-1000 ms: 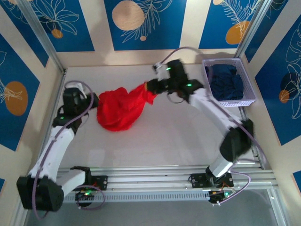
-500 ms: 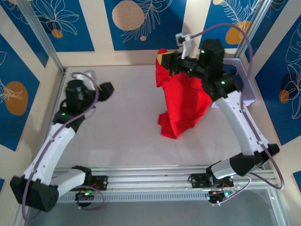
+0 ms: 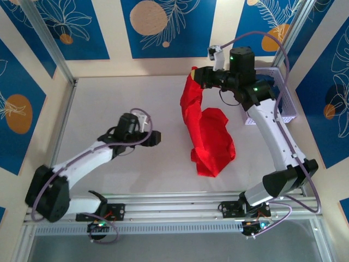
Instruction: Fold the inside-out t-shirt
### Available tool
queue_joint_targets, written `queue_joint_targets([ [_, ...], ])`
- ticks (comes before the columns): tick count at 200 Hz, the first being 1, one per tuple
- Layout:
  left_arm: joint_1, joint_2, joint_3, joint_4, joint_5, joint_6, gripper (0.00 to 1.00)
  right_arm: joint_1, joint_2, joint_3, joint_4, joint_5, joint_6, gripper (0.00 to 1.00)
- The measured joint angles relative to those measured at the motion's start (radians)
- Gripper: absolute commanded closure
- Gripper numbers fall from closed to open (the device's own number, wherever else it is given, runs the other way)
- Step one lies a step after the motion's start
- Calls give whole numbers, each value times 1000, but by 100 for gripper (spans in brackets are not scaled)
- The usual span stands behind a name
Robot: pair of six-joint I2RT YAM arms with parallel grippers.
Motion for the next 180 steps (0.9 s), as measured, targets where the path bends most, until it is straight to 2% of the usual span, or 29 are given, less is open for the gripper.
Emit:
queue_joint_targets([
  [28, -137, 195, 39, 25, -10, 7, 23, -61, -60, -47, -26, 47, -13, 97],
  [58, -289, 358, 157, 58, -14, 8, 25, -121, -91, -53, -43, 77, -30, 97],
  [95, -382, 543, 320, 96, -29, 26, 32, -166, -94, -70, -53, 83, -37, 97],
  [103, -392, 577, 349, 97, -29, 29, 37, -172, -94, -76, -54, 83, -37, 97],
  [111, -400, 608, 377, 95, -30, 32, 47, -177, -94, -80, -56, 82, -37, 97],
  [144, -410, 702, 476, 95, -54, 32, 99, -190, -94, -95, -56, 78, -37, 97],
  [167, -397, 643, 439, 95, -100, 45, 100, -208, -95, -94, -57, 74, -37, 97],
  [180, -360, 502, 358, 75, -124, 49, 100, -224, -98, -91, -56, 75, -36, 97],
])
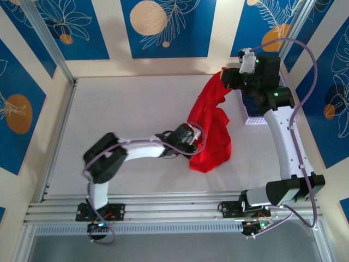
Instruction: Fold the inside-out t-shirt
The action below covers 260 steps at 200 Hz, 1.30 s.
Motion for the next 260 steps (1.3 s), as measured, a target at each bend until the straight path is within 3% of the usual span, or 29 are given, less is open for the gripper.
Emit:
queue_joint_targets([
  [19, 123, -303, -76, -43, -37, 4, 100, -16, -24, 2, 16, 6, 7, 97],
  [38, 277, -585, -44, -69, -115, 16, 100, -21, -70, 3, 53, 13, 16, 97],
  [71, 405, -809, 110, -142, -238, 54, 100, -21, -112, 67, 112, 8, 30, 98],
  [126, 520, -827, 251, -337, -329, 98, 100, -18, -111, 121, 132, 3, 30, 98],
  [181, 541, -831, 309, -457, -384, 122, 100, -17, -119, 116, 142, -90, 34, 97],
  [260, 547, -839, 397, -558, -437, 141, 100, -16, -167, 75, 158, -88, 55, 95],
])
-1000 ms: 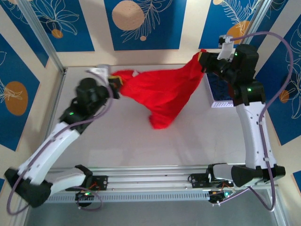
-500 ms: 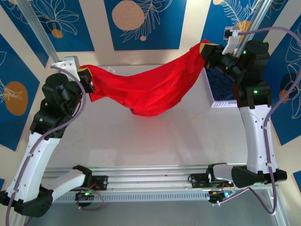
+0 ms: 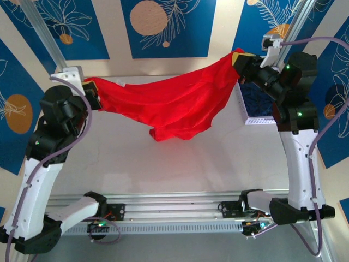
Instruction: Fold the inside-out t-shirt
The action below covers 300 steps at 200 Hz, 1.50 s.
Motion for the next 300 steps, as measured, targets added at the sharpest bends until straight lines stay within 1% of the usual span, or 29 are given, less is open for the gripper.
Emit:
queue_joint_targets([
  [19, 0, 9, 86, -10, 1, 2, 100, 11, 40, -15, 1, 13, 13, 93],
  [44, 1, 47, 203, -16, 14, 19, 100, 45, 146, -32, -13, 42, 13, 90],
  [64, 1, 84, 252, -13, 89, 3, 100, 68, 219, -89, -42, 89, -3, 86],
  [78, -6, 114, 240, 0, 170, -28, 100, 78, 261, -146, -71, 145, -22, 85],
  [89, -31, 145, 189, 31, 220, -54, 100, 78, 296, -181, -96, 200, -37, 82],
  [104, -83, 209, 101, 62, 269, -81, 100, 71, 352, -216, -133, 289, -65, 75],
  [120, -143, 334, 40, 69, 317, -98, 100, 65, 410, -238, -160, 365, -83, 73],
  [134, -164, 463, 32, 60, 335, -104, 100, 63, 429, -269, -167, 402, -96, 73],
  [141, -170, 523, 32, 55, 338, -106, 100, 64, 429, -286, -169, 411, -101, 73],
  [149, -171, 571, 32, 47, 338, -106, 100, 68, 426, -301, -173, 415, -103, 76],
  [165, -162, 605, 34, 23, 333, -102, 100, 80, 417, -332, -163, 410, -108, 79],
  [174, -157, 602, 43, 12, 329, -97, 100, 89, 408, -355, -148, 396, -108, 77],
  [192, -150, 575, 80, 16, 319, -82, 100, 114, 376, -415, -100, 329, -110, 70],
  [208, -148, 528, 100, 23, 320, -80, 100, 160, 330, -489, -19, 239, -109, 63],
  [219, -148, 492, 102, 34, 326, -80, 100, 208, 289, -545, 56, 176, -121, 55],
  [229, -148, 463, 102, 40, 339, -82, 100, 267, 251, -589, 127, 131, -128, 48],
  [242, -148, 437, 102, 42, 354, -86, 100, 364, 211, -622, 212, 109, -156, 44],
  [270, -148, 409, 94, 47, 376, -99, 100, 559, 186, -650, 425, 136, -216, 41],
  [300, -148, 404, 76, 46, 387, -111, 100, 668, 235, -672, 597, 220, -266, 41],
])
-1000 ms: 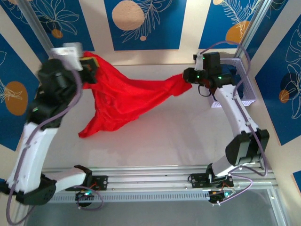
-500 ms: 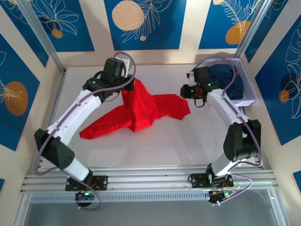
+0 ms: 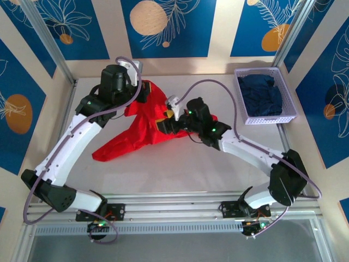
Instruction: Fold the inside-out t-shirt
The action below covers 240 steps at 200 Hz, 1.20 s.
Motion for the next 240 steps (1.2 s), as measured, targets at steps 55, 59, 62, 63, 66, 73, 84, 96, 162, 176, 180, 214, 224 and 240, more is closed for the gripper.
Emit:
queue_joint_targets([
  [55, 0, 0, -37, 5, 6, -7, 100, 65, 146, 16, 119, 106, -10, 94],
  [59, 0, 2, -44, 8, 6, -8, 100, 62, 146, 16, 114, 109, 5, 95],
  [62, 0, 2, -48, 10, 6, -8, 100, 60, 145, 15, 110, 112, 11, 96],
  [63, 0, 3, -50, 10, 6, -9, 100, 59, 144, 15, 109, 112, 12, 96],
  [66, 0, 4, -54, 13, 6, -11, 99, 56, 142, 15, 103, 113, 33, 97],
  [73, 0, 10, -67, 20, 7, -14, 95, 47, 133, 8, 92, 113, 63, 98],
  [84, 0, 26, -94, 40, 17, -24, 89, 25, 97, -29, 74, 112, 125, 100],
  [96, 0, 55, -133, 74, 41, -34, 78, -6, 41, -97, 39, 109, 201, 100],
  [162, 3, 178, -373, 180, 145, -5, 34, -264, -56, -352, -151, 3, 525, 100],
  [176, 15, 169, -439, 199, 145, 6, 33, -312, -56, -354, -172, -14, 544, 100],
  [180, 21, 169, -454, 201, 145, 8, 33, -322, -56, -354, -173, -19, 548, 100],
  [214, 79, 212, -477, 223, 146, 22, 33, -379, -46, -351, -181, -51, 566, 88],
  [224, 84, 228, -477, 230, 146, 24, 33, -382, -41, -347, -195, -47, 562, 78],
  [240, 86, 235, -484, 237, 148, 24, 32, -367, -44, -334, -237, 1, 537, 62],
])
